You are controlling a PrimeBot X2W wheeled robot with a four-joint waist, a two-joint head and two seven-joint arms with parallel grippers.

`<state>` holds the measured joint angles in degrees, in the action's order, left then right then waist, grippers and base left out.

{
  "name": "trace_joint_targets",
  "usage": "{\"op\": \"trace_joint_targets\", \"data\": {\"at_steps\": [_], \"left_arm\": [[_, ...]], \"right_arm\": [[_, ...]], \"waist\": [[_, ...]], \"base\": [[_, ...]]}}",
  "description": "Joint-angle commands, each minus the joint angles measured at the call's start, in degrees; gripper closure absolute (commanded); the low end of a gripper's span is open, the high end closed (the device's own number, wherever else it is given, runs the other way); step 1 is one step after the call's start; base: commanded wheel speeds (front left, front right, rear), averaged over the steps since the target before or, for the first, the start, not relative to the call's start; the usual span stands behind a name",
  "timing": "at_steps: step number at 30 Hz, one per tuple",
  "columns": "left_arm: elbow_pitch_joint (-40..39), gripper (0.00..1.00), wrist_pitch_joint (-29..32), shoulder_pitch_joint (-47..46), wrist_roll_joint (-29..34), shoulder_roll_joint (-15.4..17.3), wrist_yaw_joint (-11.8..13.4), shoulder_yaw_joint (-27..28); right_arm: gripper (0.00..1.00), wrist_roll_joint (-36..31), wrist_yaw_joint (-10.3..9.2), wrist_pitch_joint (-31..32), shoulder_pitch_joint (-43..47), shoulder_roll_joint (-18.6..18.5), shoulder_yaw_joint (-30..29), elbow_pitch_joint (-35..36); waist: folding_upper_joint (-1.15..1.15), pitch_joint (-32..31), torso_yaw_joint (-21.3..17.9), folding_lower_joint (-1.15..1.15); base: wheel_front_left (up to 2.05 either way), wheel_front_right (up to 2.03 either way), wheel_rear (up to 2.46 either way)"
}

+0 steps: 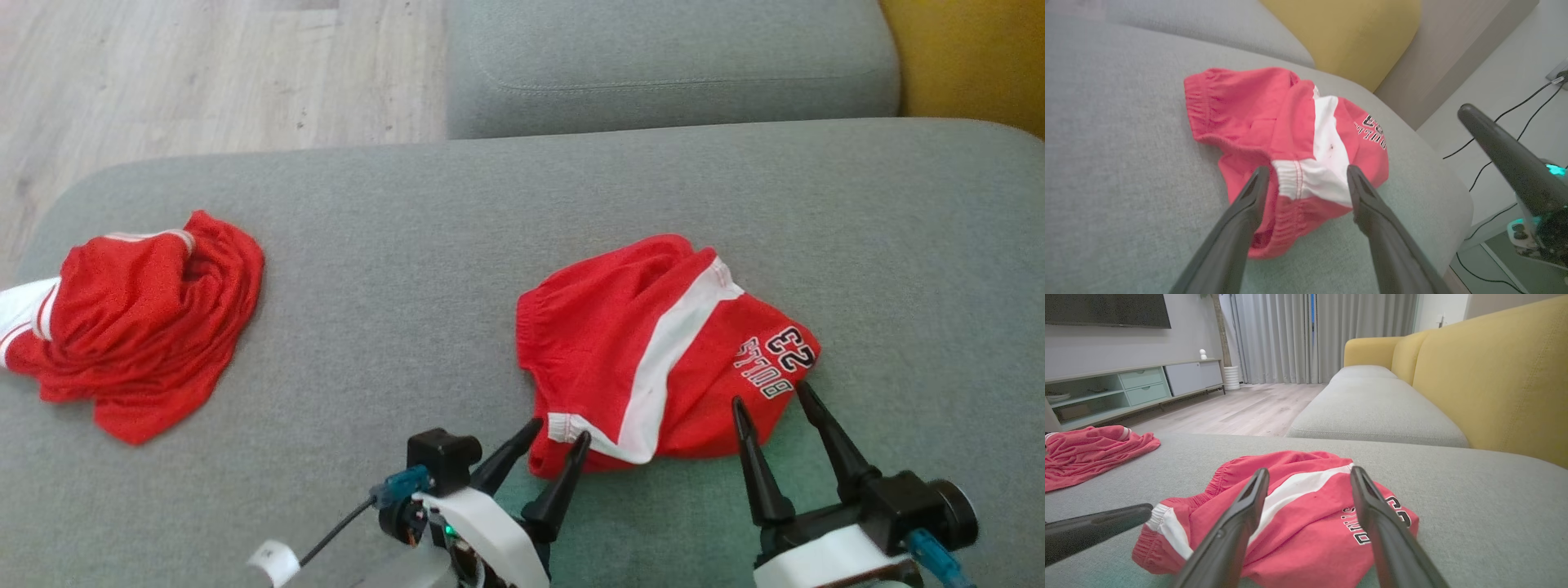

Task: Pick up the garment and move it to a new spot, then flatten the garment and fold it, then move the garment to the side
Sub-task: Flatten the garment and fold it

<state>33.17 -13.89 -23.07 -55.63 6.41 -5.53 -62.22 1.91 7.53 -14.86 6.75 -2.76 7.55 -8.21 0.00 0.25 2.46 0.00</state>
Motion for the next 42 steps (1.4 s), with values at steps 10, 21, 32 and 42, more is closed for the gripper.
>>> {"op": "trace_joint_targets", "data": {"at_steps": [10, 21, 32, 42], "left_arm": [[1.1, 0.00, 6.8, -3.2, -4.8, -0.6, 0.8, 3.2], [-0.1, 1.00, 3.9, -3.4, -3.7, 0.7, -0.6, 2.5], [-4.5, 1.00, 1.4, -2.5, 0.0, 9.0, 1.2, 2.9], [-4.4, 1.00, -0.7, -4.3, 3.4, 12.6, 5.1, 7.2]], "right_arm": [[0.00, -0.2, -0.04, -0.1, -0.2, -0.4, 2.4, 1.5], [0.00, -0.3, -0.04, -0.1, 0.4, -0.8, 1.8, 1.9], [0.00, 1.0, -0.04, -0.1, -0.8, -2.9, 1.5, 2.3], [0.00, 5.9, -0.04, -0.1, -6.1, -7.2, 1.1, -3.4]], "waist": [[0.00, -0.1, -2.7, 0.00], [0.00, 0.1, -1.4, 0.00], [0.00, 1.6, 5.4, 0.00], [0.00, 3.9, 9.5, 0.00]], "base": [[0.00, 0.00, 0.00], [0.00, 0.00, 0.00], [0.00, 0.00, 0.00], [0.00, 0.00, 0.00]]}}
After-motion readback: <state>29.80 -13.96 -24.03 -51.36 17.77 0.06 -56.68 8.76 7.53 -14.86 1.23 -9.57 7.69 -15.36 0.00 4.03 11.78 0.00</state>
